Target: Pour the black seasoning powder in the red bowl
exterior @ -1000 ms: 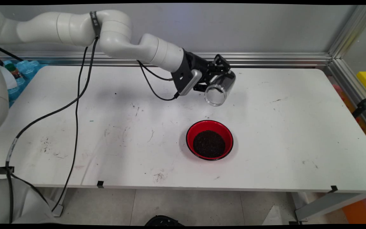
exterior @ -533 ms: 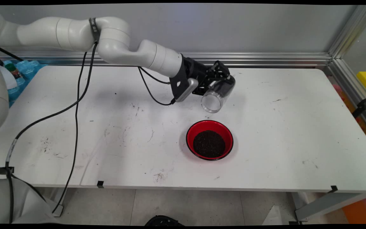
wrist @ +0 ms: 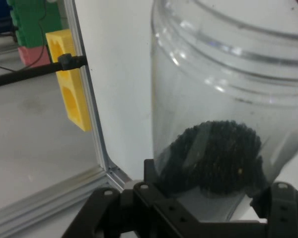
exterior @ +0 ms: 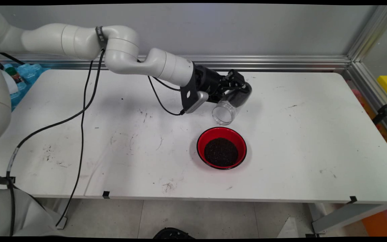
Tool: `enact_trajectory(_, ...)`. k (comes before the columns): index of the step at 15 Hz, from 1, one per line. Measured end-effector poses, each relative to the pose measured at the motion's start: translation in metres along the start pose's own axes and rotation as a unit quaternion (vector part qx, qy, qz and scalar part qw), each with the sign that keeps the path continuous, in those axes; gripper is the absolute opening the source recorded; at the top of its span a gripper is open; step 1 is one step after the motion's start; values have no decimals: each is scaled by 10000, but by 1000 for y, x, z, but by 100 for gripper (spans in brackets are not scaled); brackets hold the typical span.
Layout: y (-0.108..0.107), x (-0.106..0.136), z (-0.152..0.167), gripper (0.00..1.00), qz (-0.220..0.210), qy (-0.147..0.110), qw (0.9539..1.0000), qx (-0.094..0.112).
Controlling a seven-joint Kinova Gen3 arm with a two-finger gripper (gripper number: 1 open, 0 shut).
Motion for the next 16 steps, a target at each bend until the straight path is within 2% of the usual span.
enact_trajectory(9,1,3,8,0,594,-156,9977,270)
enact_trajectory(16,3,4,11,0,1028,-244,9935,422)
